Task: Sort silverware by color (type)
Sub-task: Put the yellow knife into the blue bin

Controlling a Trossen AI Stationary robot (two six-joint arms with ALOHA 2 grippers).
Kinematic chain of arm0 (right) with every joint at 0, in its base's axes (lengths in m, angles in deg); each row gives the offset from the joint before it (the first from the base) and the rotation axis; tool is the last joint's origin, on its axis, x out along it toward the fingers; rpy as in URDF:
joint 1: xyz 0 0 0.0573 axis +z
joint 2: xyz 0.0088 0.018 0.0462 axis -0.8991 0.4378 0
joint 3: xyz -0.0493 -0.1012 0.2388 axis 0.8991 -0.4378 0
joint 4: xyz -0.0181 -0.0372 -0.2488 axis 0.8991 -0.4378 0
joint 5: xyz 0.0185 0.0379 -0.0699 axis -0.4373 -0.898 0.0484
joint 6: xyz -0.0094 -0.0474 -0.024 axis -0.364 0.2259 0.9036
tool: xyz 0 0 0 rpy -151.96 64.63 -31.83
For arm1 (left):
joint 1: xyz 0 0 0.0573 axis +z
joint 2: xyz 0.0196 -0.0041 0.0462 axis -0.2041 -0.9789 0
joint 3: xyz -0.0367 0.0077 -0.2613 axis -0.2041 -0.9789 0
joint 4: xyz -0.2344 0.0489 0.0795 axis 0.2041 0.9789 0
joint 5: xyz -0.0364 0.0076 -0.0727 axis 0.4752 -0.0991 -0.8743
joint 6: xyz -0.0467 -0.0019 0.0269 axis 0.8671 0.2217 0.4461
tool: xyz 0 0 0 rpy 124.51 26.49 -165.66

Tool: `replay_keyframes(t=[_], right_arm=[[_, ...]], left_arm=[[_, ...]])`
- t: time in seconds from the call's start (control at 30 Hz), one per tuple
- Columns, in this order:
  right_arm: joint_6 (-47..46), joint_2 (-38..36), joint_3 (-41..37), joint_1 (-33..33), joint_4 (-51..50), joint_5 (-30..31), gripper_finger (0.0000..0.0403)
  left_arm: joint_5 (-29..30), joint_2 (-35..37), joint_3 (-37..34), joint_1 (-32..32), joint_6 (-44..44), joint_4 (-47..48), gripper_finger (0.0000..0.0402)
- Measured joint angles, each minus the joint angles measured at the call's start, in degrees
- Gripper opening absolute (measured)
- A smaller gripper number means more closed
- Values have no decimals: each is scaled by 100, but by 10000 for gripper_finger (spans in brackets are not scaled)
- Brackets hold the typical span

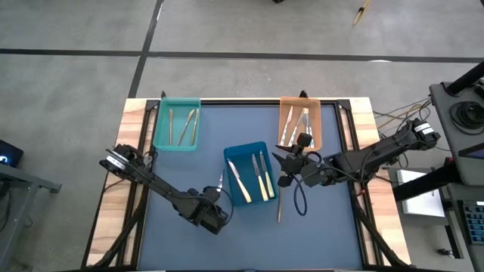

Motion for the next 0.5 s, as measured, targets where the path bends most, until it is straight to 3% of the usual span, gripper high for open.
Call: replay_keyframes(t=[0.5], right_arm=[[36, 0, 0, 0, 1, 0, 121]], left_arm=[[8, -26, -17, -4, 520, 248, 55]])
